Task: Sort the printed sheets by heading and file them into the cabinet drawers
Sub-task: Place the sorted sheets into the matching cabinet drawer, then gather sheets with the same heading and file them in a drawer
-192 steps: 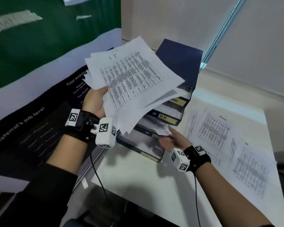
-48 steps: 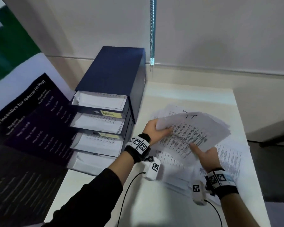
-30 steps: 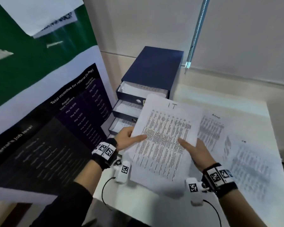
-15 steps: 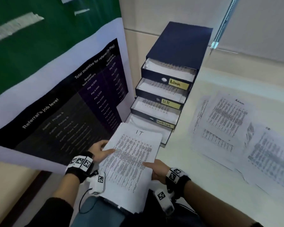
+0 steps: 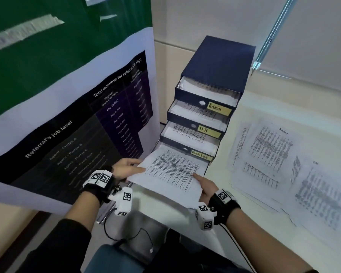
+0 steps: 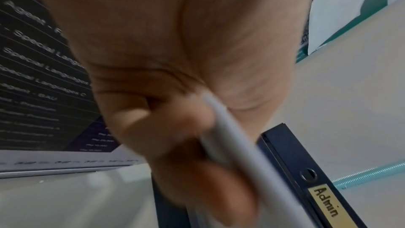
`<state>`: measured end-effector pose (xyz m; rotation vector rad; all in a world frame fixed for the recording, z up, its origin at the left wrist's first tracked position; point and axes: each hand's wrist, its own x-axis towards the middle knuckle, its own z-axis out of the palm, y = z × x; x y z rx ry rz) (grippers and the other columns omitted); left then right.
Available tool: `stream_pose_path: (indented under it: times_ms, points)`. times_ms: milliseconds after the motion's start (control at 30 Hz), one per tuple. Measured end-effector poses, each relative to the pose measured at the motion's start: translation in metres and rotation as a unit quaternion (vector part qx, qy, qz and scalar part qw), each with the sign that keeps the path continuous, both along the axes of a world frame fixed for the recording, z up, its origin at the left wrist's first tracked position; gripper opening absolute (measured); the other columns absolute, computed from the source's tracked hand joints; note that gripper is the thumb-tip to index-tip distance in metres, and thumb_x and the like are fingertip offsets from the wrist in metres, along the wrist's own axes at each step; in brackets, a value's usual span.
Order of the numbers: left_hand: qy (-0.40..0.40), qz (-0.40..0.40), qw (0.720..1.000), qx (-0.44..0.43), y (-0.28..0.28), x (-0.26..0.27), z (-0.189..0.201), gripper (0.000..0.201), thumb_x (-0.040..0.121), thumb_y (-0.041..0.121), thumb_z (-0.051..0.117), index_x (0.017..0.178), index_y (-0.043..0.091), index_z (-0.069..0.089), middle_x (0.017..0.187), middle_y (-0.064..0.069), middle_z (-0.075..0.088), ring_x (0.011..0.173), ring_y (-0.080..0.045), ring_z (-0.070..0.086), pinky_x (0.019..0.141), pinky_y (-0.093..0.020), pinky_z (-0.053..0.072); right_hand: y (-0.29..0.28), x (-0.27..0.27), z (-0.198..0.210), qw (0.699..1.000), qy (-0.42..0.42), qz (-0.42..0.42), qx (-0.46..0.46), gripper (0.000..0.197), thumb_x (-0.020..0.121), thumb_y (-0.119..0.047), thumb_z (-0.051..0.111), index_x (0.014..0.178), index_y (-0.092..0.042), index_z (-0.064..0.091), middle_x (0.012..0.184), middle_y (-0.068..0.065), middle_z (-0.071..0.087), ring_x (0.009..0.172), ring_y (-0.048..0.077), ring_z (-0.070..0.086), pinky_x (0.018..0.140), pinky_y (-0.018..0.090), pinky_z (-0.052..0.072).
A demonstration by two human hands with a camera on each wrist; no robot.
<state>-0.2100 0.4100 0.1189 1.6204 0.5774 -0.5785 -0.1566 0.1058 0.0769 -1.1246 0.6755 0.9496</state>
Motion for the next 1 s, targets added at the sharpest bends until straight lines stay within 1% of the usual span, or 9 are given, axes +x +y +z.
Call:
stream_pose_path:
  times_ms: [67,200,300,400,467,600,733,867,1000]
  points:
    - [0.007,0.005,0.999,0.034,-0.001,0.01,-0.007,0.036,0.09,0.011,0.067,0.125,0.01,0.061,0.078,-0.009,0.072,0.04,-0.01,0.052,0.033,-0.017,0.035,0.001,0.002,0.005,1.0,0.011,0.017,0.011,0.041,0.097,-0.035,0.055,0.126,-0.006,0.06,0.111,0.017,0.07,0.087,0.029,0.073,0.057,0.038,0.058]
    - [-0.011,0.061,0.994,0.091,-0.01,0.033,-0.021,0.035,0.093,0.006,0.061,0.128,0.001,0.058,0.065,-0.012,0.062,0.029,-0.01,0.04,0.029,-0.015,0.025,0.0,-0.009,0.018,0.991,0.035,0.119,0.052,0.02,0.093,-0.026,0.061,0.103,-0.009,0.062,0.073,0.008,0.069,0.05,0.017,0.065,0.039,0.022,0.049]
    - [-0.029,0.098,0.99,0.096,-0.021,0.051,-0.03,0.042,0.093,0.01,0.062,0.134,0.005,0.053,0.103,-0.02,0.067,0.031,-0.01,0.05,0.031,-0.016,0.032,-0.002,-0.004,0.012,0.985,0.052,0.165,0.02,0.016,0.088,-0.022,0.067,0.098,-0.01,0.061,0.058,0.002,0.054,0.035,0.005,0.048,0.031,0.012,0.036]
    - [-0.053,0.068,0.979,0.184,-0.031,0.065,-0.032,0.054,0.086,0.03,0.071,0.135,0.017,0.051,0.121,-0.011,0.058,0.068,-0.02,0.066,0.061,-0.03,0.055,-0.001,0.025,0.002,0.991,0.063,0.12,0.019,0.017,0.097,-0.021,0.054,0.089,-0.007,0.058,0.041,-0.007,0.043,0.027,-0.001,0.039,0.027,0.008,0.026]
    - [-0.099,0.009,0.938,0.331,-0.041,0.07,-0.027,0.049,0.08,0.037,0.076,0.124,0.024,0.059,0.123,-0.008,0.048,0.101,-0.023,0.055,0.089,-0.034,0.051,0.001,0.046,-0.005,0.995,0.081,0.047,0.04,0.02,0.098,-0.017,0.051,0.086,-0.003,0.058,0.039,-0.006,0.044,0.026,0.0,0.04,0.027,0.007,0.027]
    - [-0.232,-0.125,0.89,0.372,-0.073,0.078,-0.033,0.019,0.084,0.034,0.071,0.102,0.034,0.067,0.106,0.014,0.048,0.096,-0.003,0.046,0.094,-0.029,0.048,0.008,0.077,-0.021,0.996,0.075,-0.004,0.055,0.013,0.095,-0.008,0.051,0.082,-0.005,0.054,0.043,-0.001,0.051,0.03,0.003,0.044,0.029,0.009,0.032]
    - [-0.204,-0.259,0.893,0.306,-0.103,0.092,-0.055,0.03,0.097,0.031,0.056,0.125,0.023,0.064,0.108,0.003,0.063,0.096,-0.014,0.058,0.096,-0.033,0.049,0.008,0.09,-0.036,0.988,0.102,-0.088,0.08,0.014,0.075,0.008,0.07,0.085,0.007,0.06,0.06,0.014,0.062,0.043,0.014,0.061,0.048,0.018,0.052]
    - [-0.113,-0.326,0.876,0.335,-0.12,0.113,-0.073,0.043,0.102,0.038,0.04,0.134,0.014,0.057,0.136,-0.009,0.057,0.125,-0.027,0.051,0.104,-0.031,0.04,-0.001,0.089,-0.038,0.986,0.091,-0.104,0.091,0.005,0.094,0.003,0.053,0.093,0.007,0.056,0.087,0.028,0.065,0.073,0.031,0.07,0.071,0.034,0.06]
    - [-0.015,-0.429,0.803,0.414,-0.136,0.131,-0.069,0.037,0.098,0.034,0.043,0.123,0.012,0.06,0.13,-0.01,0.06,0.117,-0.029,0.056,0.098,-0.035,0.045,-0.031,0.082,-0.034,0.997,0.035,-0.011,0.069,0.022,0.095,-0.01,0.054,0.077,0.002,0.06,0.077,0.02,0.064,0.078,0.03,0.066,0.096,0.039,0.053]
